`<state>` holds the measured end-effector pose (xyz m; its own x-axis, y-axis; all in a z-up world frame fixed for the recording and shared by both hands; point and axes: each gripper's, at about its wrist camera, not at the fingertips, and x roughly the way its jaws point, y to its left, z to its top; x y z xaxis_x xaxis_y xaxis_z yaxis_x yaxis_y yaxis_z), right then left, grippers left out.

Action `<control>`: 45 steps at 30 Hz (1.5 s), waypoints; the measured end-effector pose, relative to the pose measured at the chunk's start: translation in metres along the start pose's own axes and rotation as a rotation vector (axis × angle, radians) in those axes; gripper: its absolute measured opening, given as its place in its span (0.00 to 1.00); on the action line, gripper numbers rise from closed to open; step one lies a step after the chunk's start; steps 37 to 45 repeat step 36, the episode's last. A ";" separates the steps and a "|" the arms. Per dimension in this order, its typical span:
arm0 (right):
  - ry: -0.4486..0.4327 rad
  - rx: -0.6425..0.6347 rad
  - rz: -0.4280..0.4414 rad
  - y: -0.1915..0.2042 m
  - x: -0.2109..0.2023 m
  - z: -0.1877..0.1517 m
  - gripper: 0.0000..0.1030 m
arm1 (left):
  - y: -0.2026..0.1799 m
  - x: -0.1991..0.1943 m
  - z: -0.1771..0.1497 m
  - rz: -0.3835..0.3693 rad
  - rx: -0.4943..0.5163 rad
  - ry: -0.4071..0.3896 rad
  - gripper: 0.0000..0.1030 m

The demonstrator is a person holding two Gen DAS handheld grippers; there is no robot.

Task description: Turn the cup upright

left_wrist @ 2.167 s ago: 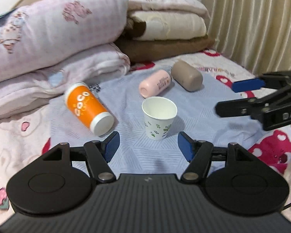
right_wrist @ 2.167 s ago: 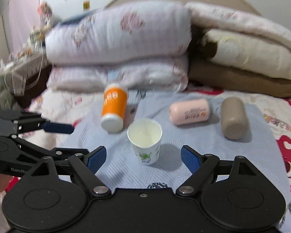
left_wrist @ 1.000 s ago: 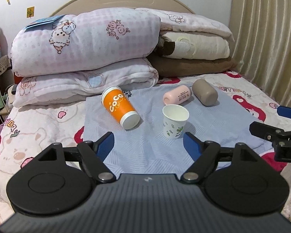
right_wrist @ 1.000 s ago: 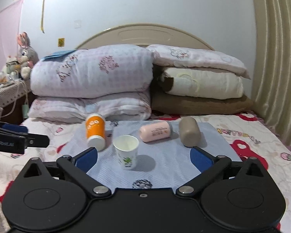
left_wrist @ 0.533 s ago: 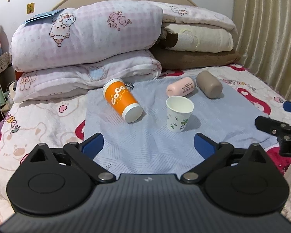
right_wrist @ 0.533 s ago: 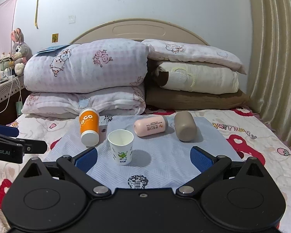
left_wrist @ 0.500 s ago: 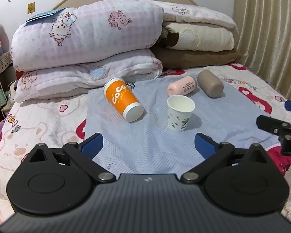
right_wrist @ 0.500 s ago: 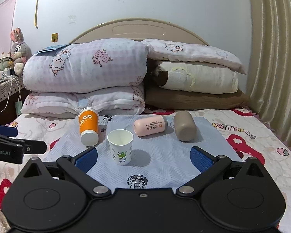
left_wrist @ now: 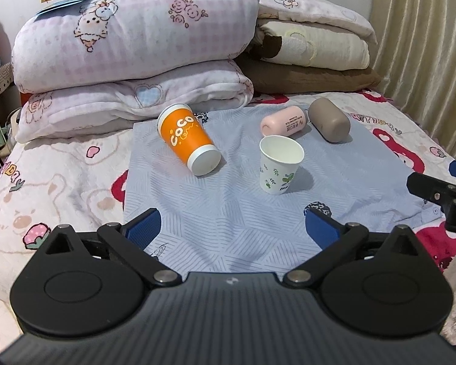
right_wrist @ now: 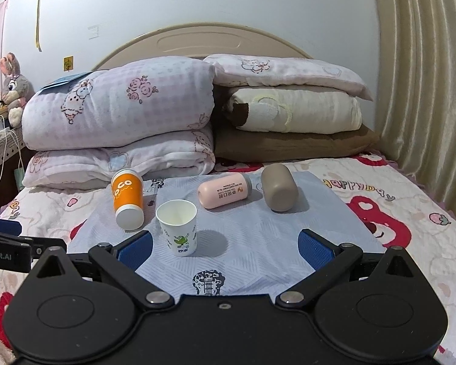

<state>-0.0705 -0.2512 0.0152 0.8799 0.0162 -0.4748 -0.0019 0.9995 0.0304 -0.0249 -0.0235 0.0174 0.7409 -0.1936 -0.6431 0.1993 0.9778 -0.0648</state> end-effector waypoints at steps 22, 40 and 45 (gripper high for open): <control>0.023 -0.042 -0.019 0.006 0.004 -0.002 1.00 | -0.007 0.009 -0.001 0.047 0.043 0.040 1.00; 0.021 -0.041 -0.021 0.005 0.003 -0.003 1.00 | -0.006 0.011 -0.001 0.072 0.062 0.034 1.00; 0.021 -0.041 -0.021 0.005 0.003 -0.003 1.00 | -0.006 0.011 -0.001 0.072 0.062 0.034 1.00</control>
